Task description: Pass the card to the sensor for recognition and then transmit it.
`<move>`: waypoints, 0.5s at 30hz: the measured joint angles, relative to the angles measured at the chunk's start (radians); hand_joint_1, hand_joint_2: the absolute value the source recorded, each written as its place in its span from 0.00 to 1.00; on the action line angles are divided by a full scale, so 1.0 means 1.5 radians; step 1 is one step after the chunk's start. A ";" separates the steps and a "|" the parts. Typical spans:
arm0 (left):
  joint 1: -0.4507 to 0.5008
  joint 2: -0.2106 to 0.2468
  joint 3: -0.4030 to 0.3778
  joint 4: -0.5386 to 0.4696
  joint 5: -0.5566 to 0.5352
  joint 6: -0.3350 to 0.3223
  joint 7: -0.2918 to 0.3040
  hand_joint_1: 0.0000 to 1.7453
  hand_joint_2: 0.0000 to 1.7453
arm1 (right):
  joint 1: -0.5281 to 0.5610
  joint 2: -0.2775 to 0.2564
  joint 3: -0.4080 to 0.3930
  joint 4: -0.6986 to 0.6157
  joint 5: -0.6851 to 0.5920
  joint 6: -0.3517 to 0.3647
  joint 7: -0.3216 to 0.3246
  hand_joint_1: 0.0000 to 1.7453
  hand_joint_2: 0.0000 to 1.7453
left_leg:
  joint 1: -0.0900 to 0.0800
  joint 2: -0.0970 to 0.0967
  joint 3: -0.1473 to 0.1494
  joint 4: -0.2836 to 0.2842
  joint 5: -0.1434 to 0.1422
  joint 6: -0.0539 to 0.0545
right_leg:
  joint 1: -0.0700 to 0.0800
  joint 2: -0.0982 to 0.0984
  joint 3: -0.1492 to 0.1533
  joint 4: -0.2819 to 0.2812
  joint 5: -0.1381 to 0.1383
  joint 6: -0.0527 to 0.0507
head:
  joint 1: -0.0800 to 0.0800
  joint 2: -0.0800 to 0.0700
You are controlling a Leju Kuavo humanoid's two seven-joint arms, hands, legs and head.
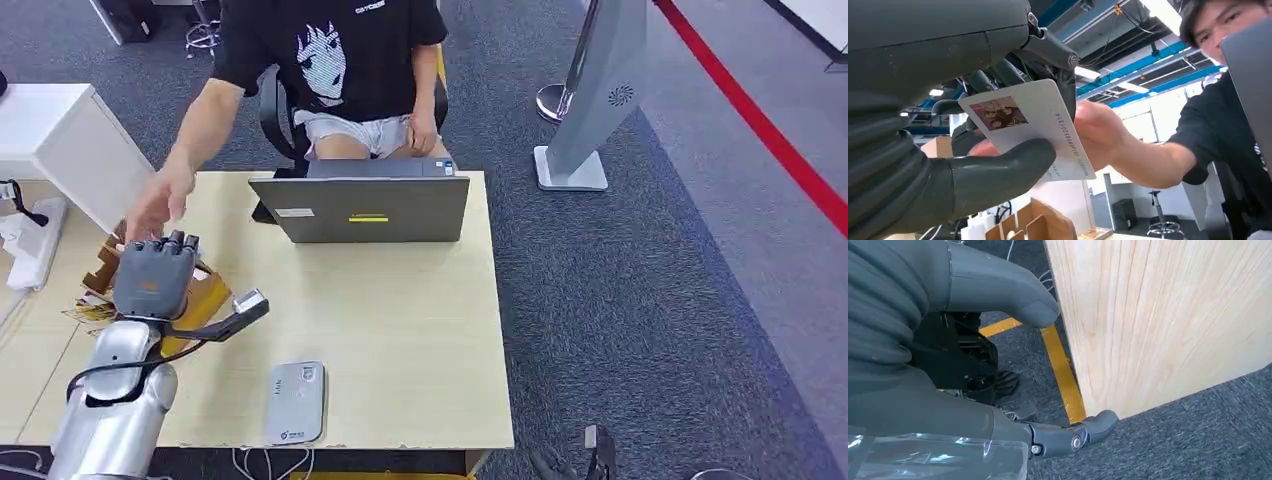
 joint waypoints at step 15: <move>0.025 -0.004 0.003 -0.048 0.010 0.007 -0.038 0.00 1.00 | 0.001 0.001 0.000 0.000 -0.007 0.001 -0.007 0.00 1.00 | 0.000 0.000 0.000 0.000 0.000 0.000 | 0.000 0.000 0.000 0.000 0.000 0.000 | 0.000 0.000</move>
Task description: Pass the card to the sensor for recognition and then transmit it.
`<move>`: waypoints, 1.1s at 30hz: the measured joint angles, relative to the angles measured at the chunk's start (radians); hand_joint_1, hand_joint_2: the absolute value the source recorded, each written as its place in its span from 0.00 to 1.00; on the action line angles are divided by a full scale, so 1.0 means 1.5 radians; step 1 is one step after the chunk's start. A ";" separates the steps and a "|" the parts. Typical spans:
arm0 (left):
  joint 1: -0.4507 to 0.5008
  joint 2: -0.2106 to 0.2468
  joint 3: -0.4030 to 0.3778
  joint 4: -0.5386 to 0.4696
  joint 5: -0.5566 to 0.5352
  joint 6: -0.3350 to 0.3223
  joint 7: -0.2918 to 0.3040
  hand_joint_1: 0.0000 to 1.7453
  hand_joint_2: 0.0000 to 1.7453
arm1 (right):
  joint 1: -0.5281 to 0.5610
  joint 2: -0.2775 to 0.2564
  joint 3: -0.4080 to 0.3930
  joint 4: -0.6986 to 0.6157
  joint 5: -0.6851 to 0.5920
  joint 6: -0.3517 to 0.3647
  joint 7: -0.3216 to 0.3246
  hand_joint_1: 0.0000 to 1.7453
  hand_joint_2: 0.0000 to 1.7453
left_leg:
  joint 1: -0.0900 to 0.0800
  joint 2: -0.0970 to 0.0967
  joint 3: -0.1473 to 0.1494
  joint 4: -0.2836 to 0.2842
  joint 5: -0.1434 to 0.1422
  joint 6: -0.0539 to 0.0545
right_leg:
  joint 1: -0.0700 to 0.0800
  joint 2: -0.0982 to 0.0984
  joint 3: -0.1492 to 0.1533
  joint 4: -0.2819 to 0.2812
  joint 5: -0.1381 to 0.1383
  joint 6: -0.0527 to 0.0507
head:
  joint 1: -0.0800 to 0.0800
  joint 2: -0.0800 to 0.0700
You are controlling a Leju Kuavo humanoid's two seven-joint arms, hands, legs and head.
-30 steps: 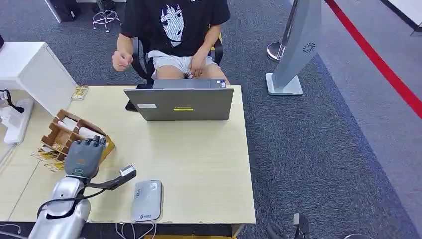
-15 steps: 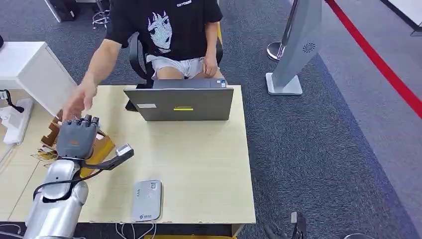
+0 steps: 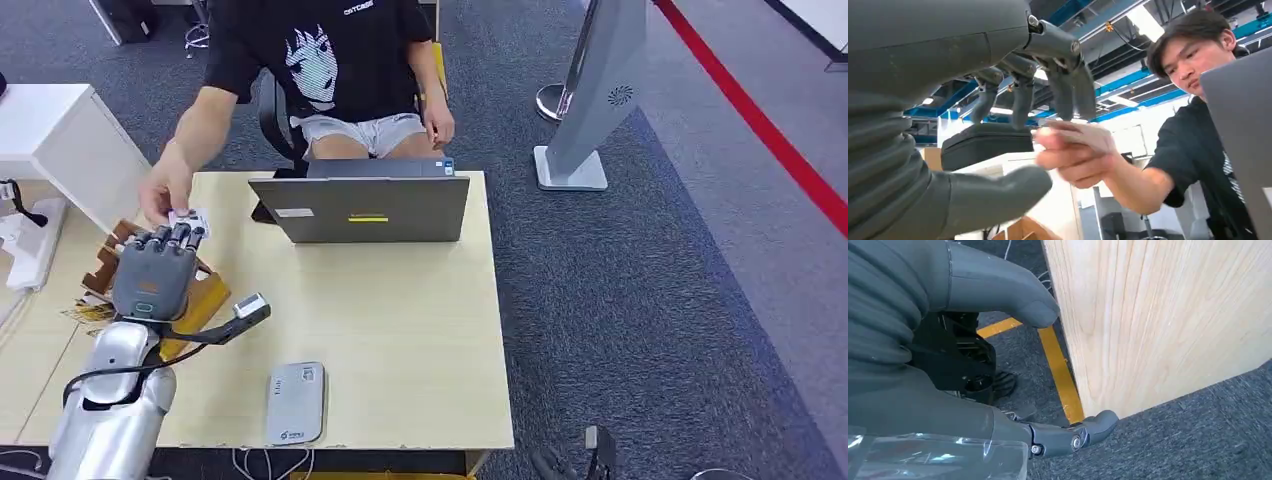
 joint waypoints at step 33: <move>0.245 0.050 0.148 -0.131 0.018 0.060 -0.064 0.00 1.00 | 0.031 -0.002 -0.035 0.000 -0.022 0.020 -0.024 0.00 1.00 | 0.000 0.000 -0.001 0.000 0.000 0.000 | 0.000 0.000 0.000 0.000 0.000 0.000 | 0.000 0.000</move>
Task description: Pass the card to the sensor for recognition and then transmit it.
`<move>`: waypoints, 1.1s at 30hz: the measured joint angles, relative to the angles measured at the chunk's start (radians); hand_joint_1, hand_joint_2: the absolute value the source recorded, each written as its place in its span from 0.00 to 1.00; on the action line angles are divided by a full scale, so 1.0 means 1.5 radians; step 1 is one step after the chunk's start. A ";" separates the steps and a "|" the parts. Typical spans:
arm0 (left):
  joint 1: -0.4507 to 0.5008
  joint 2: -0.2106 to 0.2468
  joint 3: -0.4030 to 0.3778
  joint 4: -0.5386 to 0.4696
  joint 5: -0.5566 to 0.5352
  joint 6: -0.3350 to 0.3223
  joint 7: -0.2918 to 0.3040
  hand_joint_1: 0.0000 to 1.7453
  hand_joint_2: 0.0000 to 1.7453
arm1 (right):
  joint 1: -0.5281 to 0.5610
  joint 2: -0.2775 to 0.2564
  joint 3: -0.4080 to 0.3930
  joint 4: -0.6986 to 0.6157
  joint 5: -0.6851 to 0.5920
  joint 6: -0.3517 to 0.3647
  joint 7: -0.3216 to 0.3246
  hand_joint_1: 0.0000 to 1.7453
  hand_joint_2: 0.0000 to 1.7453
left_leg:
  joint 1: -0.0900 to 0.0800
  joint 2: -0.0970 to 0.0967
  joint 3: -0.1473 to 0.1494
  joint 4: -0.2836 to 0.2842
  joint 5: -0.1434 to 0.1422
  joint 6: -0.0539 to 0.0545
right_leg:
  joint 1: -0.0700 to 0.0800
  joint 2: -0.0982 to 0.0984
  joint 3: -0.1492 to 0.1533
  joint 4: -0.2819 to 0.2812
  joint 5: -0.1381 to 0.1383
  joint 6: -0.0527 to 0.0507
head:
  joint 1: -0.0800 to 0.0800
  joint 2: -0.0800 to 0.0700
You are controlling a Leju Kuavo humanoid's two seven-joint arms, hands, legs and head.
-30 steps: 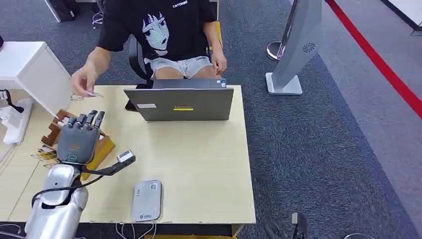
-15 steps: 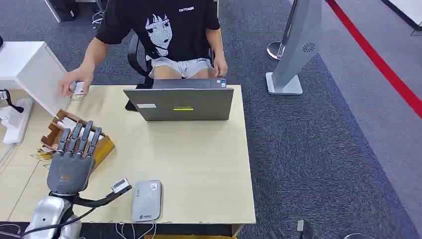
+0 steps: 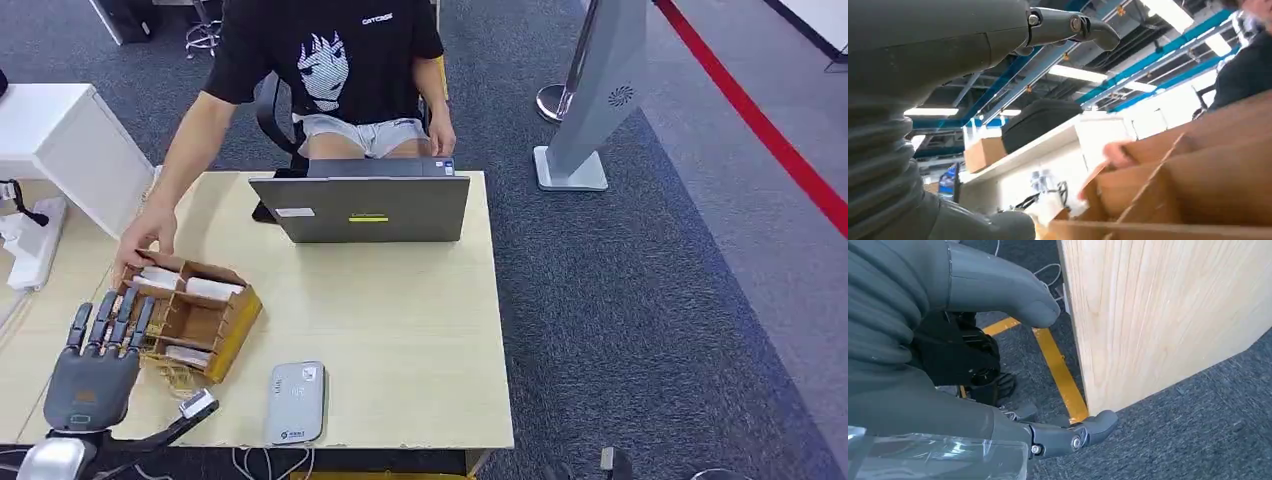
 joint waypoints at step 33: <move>-0.047 -0.020 0.047 0.117 -0.020 0.020 -0.006 0.00 1.00 | -0.002 0.000 0.000 0.000 0.008 -0.007 0.003 0.00 1.00 | 0.000 0.000 0.000 0.000 0.000 0.000 | 0.000 0.000 0.000 0.000 0.000 0.000 | 0.000 0.000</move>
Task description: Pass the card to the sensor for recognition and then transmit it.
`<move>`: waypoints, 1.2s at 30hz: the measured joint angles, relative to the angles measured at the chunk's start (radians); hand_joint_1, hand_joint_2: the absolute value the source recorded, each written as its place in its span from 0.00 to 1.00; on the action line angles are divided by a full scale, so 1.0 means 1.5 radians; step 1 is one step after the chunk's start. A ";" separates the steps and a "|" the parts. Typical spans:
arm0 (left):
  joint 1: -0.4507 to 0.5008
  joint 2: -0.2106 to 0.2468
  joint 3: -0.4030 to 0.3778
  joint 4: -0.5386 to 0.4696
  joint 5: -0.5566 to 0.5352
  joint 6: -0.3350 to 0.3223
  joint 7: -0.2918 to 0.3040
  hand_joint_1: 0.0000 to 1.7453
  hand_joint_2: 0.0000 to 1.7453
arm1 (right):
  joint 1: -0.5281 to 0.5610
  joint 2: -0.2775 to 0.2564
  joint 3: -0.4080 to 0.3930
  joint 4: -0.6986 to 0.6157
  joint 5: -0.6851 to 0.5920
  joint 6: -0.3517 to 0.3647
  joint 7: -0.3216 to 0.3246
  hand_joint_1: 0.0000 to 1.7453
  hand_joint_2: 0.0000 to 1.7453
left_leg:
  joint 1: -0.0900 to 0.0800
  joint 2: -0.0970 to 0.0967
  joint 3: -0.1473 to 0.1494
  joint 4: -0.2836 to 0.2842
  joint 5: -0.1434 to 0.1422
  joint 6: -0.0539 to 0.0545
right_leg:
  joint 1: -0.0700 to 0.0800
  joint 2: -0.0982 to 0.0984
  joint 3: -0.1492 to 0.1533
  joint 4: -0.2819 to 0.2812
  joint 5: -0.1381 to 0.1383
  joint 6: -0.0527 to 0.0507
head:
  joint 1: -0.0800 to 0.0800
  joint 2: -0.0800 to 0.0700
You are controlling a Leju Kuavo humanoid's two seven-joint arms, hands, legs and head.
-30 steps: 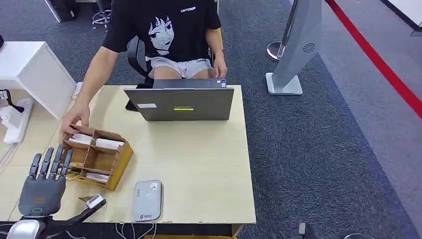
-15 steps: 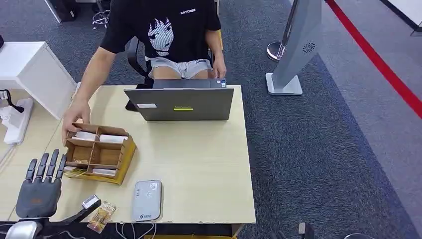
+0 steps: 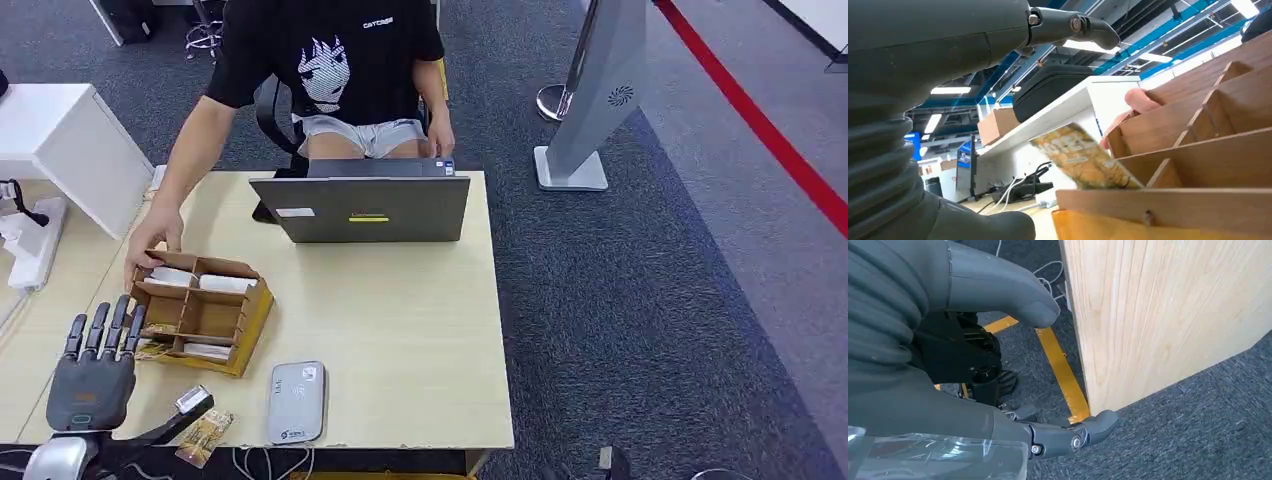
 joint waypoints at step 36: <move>-0.034 -0.036 -0.050 0.037 -0.003 0.001 0.010 1.00 1.00 | -0.007 0.000 0.000 0.000 0.006 -0.005 0.004 0.00 1.00 | 0.000 0.000 0.000 0.000 0.000 0.000 | 0.000 0.000 0.000 0.000 0.000 0.000 | 0.000 0.000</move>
